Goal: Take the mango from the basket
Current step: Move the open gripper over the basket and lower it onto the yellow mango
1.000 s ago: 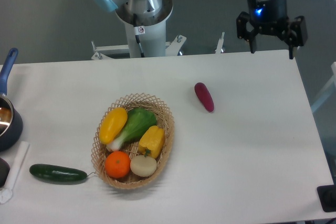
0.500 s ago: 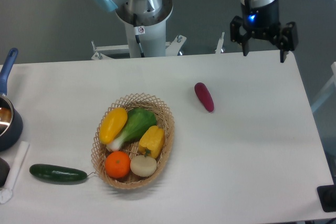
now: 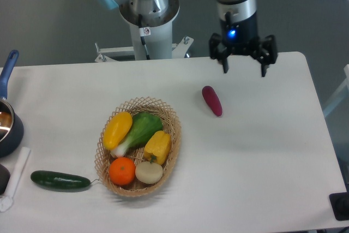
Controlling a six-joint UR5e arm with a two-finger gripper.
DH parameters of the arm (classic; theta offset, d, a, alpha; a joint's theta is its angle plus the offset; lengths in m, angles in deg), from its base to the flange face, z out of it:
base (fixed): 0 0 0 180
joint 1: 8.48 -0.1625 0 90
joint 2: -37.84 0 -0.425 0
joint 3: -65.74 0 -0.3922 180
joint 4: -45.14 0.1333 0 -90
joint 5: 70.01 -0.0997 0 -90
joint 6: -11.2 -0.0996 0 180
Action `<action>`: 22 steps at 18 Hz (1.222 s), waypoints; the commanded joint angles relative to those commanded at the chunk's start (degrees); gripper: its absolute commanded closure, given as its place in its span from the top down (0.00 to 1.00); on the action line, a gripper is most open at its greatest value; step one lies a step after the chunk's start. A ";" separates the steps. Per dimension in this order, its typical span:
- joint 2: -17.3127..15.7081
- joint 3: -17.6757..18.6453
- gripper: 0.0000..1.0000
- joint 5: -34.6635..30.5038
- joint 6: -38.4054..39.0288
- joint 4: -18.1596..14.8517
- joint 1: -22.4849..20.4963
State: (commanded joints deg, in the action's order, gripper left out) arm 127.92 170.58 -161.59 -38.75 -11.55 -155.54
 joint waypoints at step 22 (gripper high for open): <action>7.38 3.89 1.00 2.19 18.56 2.99 18.20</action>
State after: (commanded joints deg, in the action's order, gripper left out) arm 135.30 174.46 -159.40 -20.19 -8.56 -137.34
